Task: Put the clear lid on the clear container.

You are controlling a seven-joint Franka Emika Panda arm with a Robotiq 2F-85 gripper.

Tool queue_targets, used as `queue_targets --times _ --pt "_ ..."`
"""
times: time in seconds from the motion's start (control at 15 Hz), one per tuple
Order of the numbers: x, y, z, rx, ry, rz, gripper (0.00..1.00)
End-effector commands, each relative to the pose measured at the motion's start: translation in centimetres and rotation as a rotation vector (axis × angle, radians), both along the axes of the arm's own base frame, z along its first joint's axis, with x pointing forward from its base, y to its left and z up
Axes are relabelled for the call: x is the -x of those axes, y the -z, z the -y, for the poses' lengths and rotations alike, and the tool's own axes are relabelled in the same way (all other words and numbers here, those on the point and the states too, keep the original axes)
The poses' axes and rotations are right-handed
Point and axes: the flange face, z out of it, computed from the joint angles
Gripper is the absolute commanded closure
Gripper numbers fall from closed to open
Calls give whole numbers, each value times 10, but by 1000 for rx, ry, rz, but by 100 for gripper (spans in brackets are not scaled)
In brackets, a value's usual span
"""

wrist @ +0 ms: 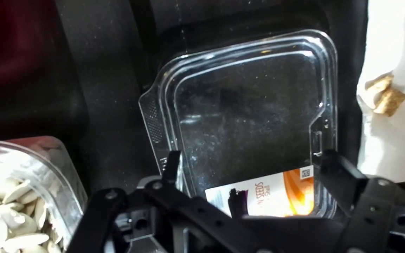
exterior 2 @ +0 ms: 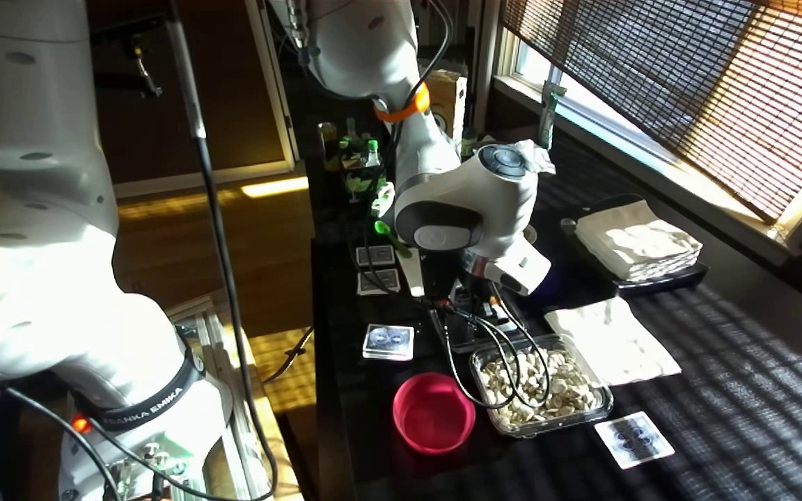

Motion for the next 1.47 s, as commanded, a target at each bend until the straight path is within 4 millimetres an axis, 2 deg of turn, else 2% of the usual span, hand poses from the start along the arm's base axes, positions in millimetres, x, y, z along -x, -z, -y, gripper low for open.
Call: queue_targets --times 0.0,0.47,0.53,0.6,0.67,0.73,1.27,1.4 --pt "-3 6 -2 61 16 24 0" --pt "-7 10 -7 130 2 13 0" --pt "-7 8 -9 137 -2 11 25" --pt "-6 6 -11 140 -9 11 26" --pt "-6 4 -13 146 -15 12 32" --pt "-6 4 -15 152 -21 11 41" --pt "-11 15 -28 158 -53 -32 97" --pt "-11 21 -32 144 -64 -50 100"
